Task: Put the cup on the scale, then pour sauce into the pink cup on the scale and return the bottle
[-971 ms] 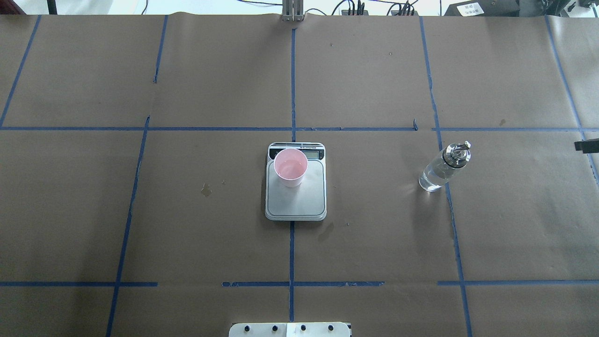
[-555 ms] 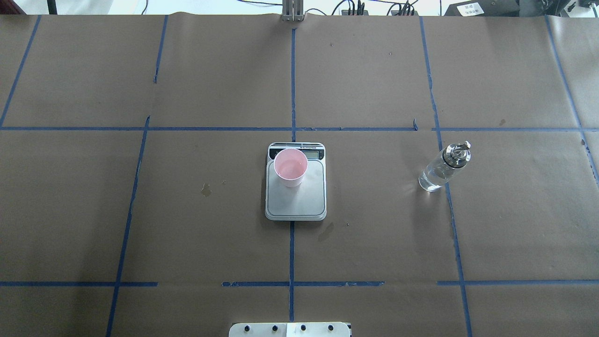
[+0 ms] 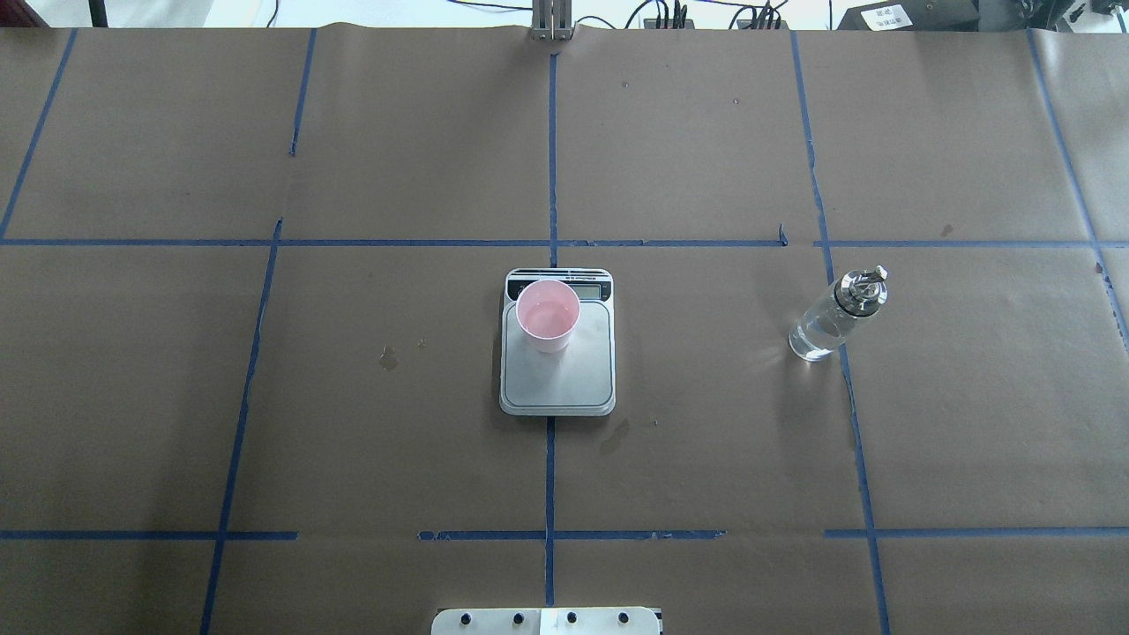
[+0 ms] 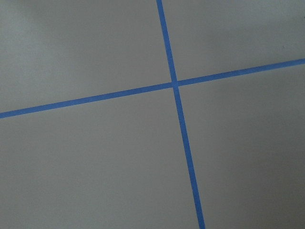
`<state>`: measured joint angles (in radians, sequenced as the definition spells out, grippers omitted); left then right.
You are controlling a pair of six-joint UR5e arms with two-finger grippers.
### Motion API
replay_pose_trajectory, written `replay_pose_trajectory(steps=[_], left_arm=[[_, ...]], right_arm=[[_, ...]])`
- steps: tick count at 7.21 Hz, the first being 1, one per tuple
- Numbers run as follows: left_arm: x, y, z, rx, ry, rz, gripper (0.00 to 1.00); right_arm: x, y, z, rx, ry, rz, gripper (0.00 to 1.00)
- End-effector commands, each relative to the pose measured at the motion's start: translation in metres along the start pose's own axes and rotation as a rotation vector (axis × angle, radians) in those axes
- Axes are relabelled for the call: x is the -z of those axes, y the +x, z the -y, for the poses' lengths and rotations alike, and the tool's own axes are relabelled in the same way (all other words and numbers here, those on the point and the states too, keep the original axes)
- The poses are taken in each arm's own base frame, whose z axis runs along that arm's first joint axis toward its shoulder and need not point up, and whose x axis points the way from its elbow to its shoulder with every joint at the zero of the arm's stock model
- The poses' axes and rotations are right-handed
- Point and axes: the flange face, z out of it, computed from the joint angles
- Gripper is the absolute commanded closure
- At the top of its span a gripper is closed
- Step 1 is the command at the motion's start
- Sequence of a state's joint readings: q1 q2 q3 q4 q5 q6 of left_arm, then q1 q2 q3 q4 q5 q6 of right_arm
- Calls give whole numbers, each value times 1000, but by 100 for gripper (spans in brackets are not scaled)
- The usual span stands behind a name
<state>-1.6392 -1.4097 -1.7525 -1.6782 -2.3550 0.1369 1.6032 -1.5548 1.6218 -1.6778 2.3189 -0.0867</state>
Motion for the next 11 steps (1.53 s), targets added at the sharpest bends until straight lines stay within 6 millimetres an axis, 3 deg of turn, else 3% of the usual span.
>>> replay_pose_trajectory(steps=[1, 6, 7, 11], left_arm=[[0, 4, 2, -10, -1, -2, 0], [-1, 5, 2, -8, -1, -19, 0], [-1, 5, 1, -7, -2, -19, 0], [-7, 4, -4, 12, -12, -58, 0]], right_arm=[[-17, 12, -29, -37, -30, 45, 0], [-8, 2, -33, -13, -11, 59, 0], [-31, 22, -41, -58, -57, 61, 0], [-32, 22, -40, -53, -59, 54, 0]])
